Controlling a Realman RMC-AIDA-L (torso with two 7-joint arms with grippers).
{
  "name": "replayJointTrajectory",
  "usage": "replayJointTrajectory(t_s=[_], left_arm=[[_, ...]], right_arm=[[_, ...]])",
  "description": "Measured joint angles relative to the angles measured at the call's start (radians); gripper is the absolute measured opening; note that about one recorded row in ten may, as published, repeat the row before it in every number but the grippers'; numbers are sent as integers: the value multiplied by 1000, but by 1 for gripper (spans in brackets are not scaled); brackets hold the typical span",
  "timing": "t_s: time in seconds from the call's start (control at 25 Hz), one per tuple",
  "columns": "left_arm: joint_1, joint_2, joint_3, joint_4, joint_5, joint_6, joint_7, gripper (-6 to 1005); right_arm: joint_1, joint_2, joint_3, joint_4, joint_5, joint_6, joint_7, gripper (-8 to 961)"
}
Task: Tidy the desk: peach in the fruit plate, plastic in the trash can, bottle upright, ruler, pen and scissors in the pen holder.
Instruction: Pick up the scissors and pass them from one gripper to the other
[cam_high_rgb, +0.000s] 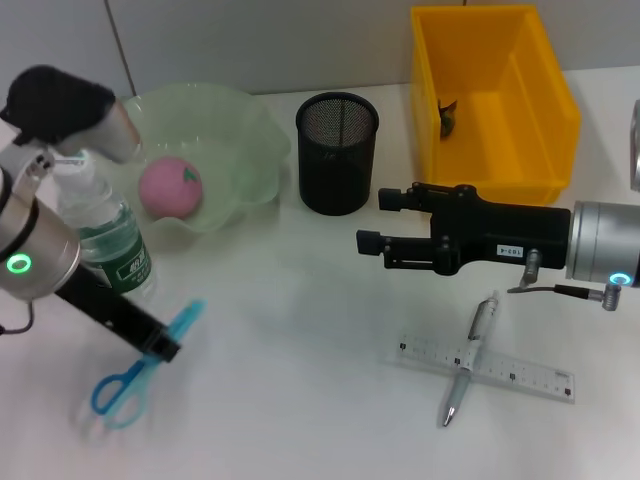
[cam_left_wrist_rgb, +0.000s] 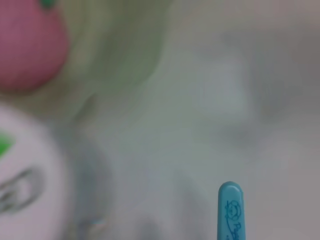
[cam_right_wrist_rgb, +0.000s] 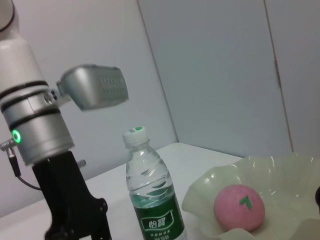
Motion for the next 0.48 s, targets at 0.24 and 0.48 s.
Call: replayJointTrajectory(t_s=[0.24, 0.48], left_arm=[[-2, 2, -147, 1, -200, 78, 97, 228], [17, 4, -285, -57, -384, 104, 180, 228]], right_arm=[[0, 0, 13, -1, 1, -9, 23, 757], [-5, -2, 57, 2, 2, -31, 33, 757]])
